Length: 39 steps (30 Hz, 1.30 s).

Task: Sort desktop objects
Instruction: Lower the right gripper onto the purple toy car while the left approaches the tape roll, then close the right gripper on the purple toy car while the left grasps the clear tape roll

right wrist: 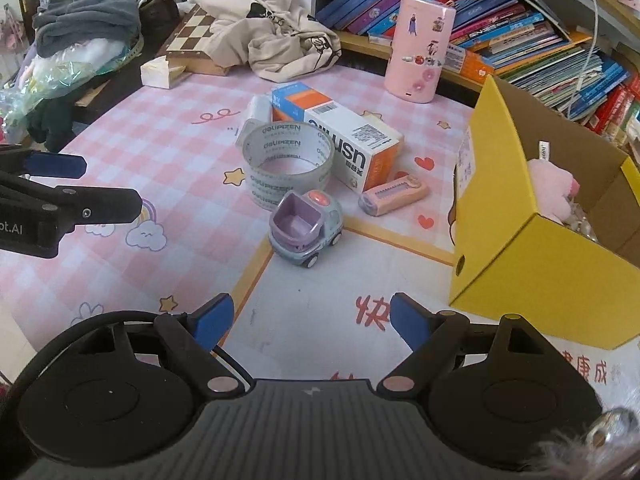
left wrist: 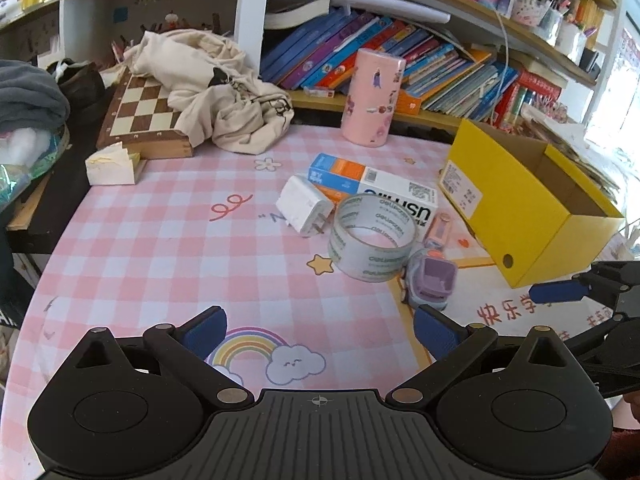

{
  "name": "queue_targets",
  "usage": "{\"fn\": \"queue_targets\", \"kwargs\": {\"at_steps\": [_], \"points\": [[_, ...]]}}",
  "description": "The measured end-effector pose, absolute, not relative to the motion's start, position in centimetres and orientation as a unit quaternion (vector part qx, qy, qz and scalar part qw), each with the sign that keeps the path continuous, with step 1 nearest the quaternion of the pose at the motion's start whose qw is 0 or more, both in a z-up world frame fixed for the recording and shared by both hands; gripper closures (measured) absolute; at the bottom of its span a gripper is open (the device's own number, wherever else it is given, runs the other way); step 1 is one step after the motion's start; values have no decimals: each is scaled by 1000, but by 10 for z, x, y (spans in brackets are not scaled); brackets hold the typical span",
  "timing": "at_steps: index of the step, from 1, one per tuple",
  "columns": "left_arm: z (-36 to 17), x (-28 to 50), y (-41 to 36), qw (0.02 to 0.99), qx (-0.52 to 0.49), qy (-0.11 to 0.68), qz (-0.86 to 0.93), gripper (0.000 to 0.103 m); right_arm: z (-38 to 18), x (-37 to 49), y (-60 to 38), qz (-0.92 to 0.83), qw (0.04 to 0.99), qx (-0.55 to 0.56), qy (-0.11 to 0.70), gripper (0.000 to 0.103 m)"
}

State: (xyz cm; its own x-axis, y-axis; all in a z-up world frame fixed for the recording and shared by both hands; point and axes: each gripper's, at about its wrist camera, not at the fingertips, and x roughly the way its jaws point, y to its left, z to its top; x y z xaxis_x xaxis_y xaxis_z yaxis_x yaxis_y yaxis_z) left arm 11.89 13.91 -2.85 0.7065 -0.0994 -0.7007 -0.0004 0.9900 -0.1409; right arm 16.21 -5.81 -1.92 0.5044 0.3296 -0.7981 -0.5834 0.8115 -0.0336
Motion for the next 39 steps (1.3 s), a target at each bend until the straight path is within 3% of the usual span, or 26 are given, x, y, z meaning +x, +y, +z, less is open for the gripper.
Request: {"fn": "queue_targets", "kwargs": {"at_steps": [8, 20, 24, 27, 32, 36, 39], "points": [[-34, 143, 132, 925, -19, 377, -46, 2, -30, 195, -40, 284, 841, -166, 429, 18], [-60, 178, 147, 904, -67, 423, -20, 2, -50, 225, -11, 324, 821, -187, 431, 22], [-63, 187, 142, 903, -71, 424, -27, 2, -52, 232, -9, 329, 816, -185, 437, 31], [-60, 193, 136, 907, -71, 413, -38, 2, -51, 236, -15, 323, 818, -183, 438, 48], [-58, 207, 122, 911, -73, 403, -56, 2, -52, 235, -29, 322, 811, -170, 458, 63], [-59, 218, 108, 915, -59, 394, -67, 2, -53, 229, -35, 321, 811, -169, 459, 63], [-60, 226, 99, 919, -45, 384, -75, 2, -50, 228, -36, 322, 819, -172, 443, 53]]}}
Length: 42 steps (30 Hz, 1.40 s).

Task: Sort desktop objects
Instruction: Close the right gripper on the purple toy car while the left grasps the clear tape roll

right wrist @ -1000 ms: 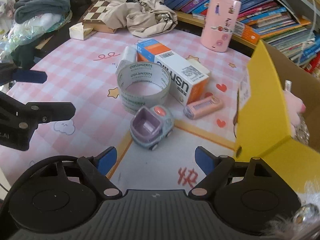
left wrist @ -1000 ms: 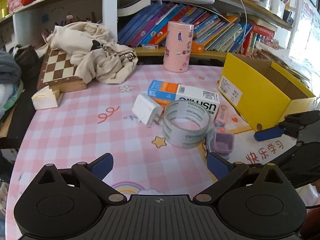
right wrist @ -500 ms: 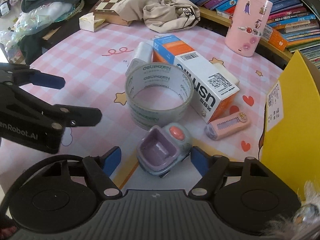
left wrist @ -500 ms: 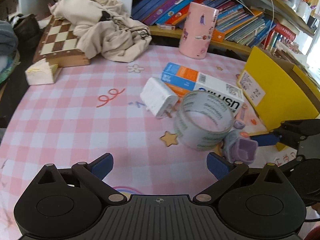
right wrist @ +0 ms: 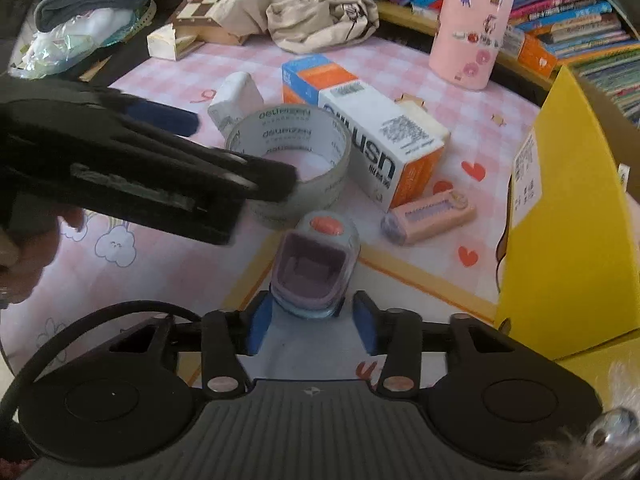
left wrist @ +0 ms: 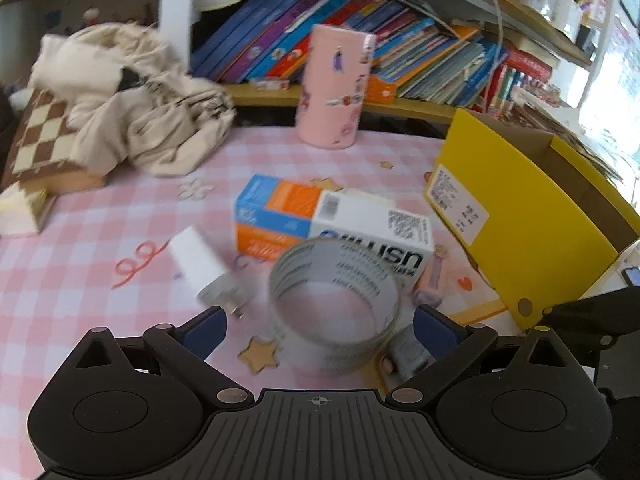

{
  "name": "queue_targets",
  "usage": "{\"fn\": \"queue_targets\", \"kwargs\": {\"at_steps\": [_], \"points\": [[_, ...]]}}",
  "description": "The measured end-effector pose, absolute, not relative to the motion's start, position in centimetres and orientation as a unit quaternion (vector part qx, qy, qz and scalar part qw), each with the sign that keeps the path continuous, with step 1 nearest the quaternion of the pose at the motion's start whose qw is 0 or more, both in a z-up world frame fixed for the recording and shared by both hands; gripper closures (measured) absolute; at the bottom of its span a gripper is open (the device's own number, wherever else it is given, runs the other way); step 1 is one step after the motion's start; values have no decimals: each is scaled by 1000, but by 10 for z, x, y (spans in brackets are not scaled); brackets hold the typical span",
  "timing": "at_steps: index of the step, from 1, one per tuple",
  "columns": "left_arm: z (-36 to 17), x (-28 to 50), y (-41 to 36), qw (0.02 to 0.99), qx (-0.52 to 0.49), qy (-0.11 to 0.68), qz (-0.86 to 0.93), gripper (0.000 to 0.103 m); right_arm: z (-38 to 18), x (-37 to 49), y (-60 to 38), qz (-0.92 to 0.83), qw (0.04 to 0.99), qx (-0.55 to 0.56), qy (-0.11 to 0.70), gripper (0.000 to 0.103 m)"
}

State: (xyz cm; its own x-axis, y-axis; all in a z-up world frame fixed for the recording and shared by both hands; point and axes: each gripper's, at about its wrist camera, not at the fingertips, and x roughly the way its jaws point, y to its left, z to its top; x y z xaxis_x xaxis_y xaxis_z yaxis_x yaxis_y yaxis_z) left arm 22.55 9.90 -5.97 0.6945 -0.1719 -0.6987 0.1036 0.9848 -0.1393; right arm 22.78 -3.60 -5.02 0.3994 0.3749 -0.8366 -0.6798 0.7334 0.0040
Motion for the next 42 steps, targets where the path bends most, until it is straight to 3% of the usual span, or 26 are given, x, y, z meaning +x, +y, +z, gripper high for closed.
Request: {"fn": "queue_targets", "kwargs": {"at_steps": [11, 13, 17, 38, 42], "points": [[-68, 246, 81, 916, -6, 394, -80, 4, -60, 243, -29, 324, 832, -136, 430, 48], [-69, 248, 76, 915, 8, 393, -84, 4, -61, 244, -30, 322, 836, -131, 425, 56], [-73, 256, 69, 911, 24, 404, -81, 4, -54, 240, -36, 320, 829, -147, 434, 61], [-93, 275, 53, 893, 32, 448, -35, 4, -55, 215, -89, 323, 832, -122, 435, 64], [-89, 273, 52, 896, 24, 442, -28, 18, -54, 212, -96, 333, 829, -115, 434, 64]]}}
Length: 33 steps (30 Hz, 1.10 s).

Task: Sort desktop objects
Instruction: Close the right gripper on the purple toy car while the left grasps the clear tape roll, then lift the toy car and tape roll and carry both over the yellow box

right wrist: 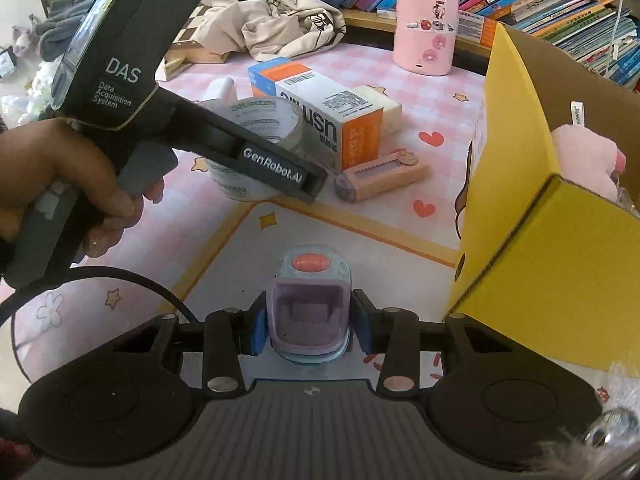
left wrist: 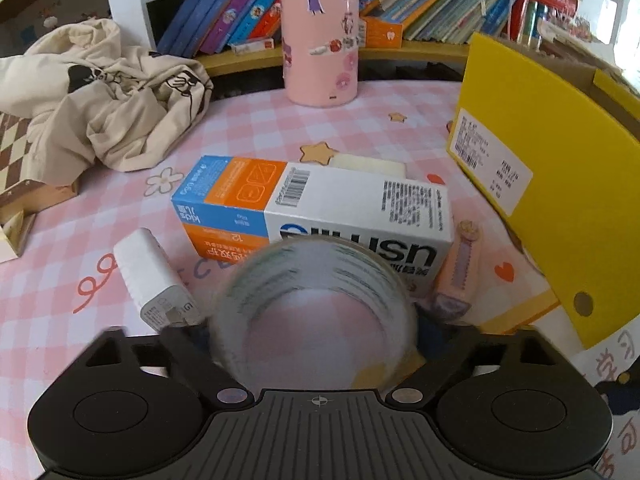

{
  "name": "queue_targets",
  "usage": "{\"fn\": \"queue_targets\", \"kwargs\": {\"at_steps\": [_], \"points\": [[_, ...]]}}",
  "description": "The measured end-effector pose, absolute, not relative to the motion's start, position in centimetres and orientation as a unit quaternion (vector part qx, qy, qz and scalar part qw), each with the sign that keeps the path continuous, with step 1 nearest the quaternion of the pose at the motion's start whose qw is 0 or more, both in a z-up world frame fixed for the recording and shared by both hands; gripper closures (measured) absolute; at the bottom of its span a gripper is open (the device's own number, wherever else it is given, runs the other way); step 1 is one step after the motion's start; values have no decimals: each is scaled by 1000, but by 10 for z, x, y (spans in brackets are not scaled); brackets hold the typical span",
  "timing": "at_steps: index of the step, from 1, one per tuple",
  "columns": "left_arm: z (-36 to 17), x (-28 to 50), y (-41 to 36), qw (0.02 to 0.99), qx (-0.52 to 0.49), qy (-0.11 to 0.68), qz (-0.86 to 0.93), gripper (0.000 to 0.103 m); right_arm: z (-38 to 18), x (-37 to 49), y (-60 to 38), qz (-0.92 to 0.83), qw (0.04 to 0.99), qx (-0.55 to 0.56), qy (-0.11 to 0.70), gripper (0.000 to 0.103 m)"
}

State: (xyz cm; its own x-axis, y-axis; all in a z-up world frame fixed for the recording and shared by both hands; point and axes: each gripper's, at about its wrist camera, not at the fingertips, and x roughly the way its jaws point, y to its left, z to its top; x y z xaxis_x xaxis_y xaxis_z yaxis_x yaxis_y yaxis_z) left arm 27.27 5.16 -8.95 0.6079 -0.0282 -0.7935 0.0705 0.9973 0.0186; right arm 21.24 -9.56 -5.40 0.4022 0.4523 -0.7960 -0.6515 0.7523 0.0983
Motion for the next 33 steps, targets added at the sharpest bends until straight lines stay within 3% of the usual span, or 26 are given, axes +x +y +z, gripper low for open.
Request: {"fn": "queue_targets", "kwargs": {"at_steps": [9, 20, 33], "points": [[-56, 238, 59, 905, -7, 425, -27, 19, -46, 212, -102, 342, 821, -88, 449, 65], [-44, 178, 98, 886, -161, 433, -34, 19, -27, 189, -103, 315, 821, -54, 473, 65], [-31, 128, 115, 892, -216, 392, -70, 19, 4, 140, -93, 274, 854, -83, 434, 64]]}}
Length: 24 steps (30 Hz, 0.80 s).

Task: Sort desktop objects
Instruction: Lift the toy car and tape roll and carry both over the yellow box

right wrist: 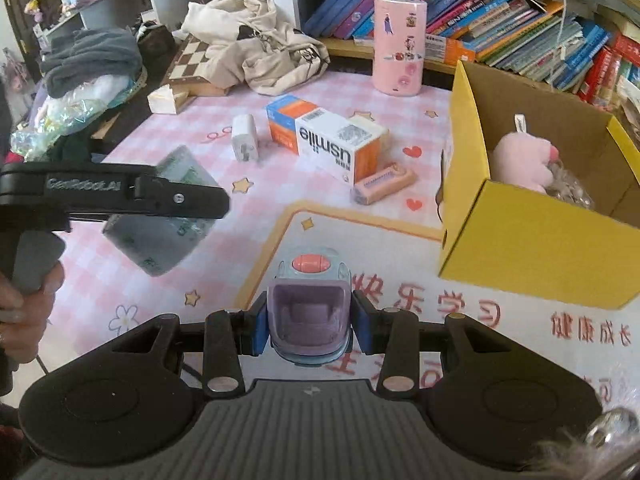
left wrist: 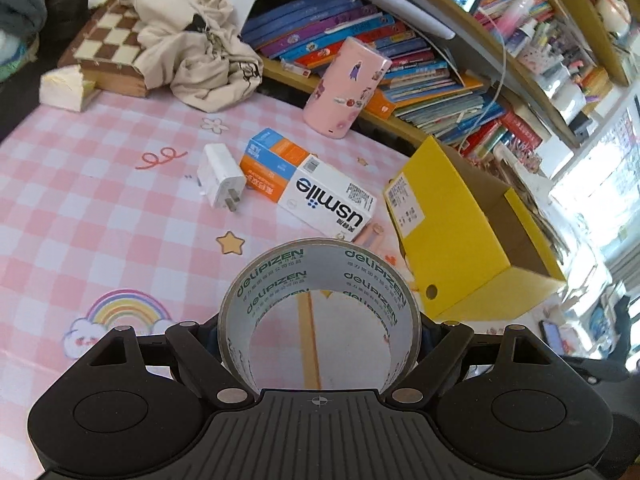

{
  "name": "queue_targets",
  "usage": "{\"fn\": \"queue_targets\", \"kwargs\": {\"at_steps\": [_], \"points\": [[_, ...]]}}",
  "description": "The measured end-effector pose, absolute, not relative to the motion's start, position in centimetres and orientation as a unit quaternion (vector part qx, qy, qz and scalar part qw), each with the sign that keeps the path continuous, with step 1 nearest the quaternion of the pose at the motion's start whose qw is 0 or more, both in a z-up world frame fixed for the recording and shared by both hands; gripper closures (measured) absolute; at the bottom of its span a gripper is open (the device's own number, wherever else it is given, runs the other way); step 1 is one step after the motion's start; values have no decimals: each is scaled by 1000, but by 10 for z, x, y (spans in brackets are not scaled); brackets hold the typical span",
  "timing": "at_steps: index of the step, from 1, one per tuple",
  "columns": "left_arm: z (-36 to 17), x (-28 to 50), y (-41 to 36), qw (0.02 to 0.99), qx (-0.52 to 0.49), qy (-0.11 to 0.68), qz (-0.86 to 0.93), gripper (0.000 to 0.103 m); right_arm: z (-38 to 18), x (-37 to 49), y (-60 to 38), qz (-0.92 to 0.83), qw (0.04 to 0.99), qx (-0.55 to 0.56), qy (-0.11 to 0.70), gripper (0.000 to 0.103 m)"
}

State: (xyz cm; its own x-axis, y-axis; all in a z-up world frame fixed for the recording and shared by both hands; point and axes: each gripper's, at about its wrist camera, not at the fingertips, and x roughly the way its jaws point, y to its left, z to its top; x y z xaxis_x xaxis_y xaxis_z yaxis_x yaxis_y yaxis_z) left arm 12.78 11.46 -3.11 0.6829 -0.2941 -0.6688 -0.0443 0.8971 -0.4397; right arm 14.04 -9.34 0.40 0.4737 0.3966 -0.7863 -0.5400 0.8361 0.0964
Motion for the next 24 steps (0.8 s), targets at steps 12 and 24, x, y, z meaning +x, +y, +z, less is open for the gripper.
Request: {"fn": "queue_targets", "kwargs": {"at_steps": [12, 24], "points": [[-15, 100, 119, 903, -201, 368, -97, 19, 13, 110, -78, 273, 864, -81, 415, 64], [-4, 101, 114, 910, -176, 359, -107, 19, 21, 107, -85, 272, 877, -67, 391, 64]]}}
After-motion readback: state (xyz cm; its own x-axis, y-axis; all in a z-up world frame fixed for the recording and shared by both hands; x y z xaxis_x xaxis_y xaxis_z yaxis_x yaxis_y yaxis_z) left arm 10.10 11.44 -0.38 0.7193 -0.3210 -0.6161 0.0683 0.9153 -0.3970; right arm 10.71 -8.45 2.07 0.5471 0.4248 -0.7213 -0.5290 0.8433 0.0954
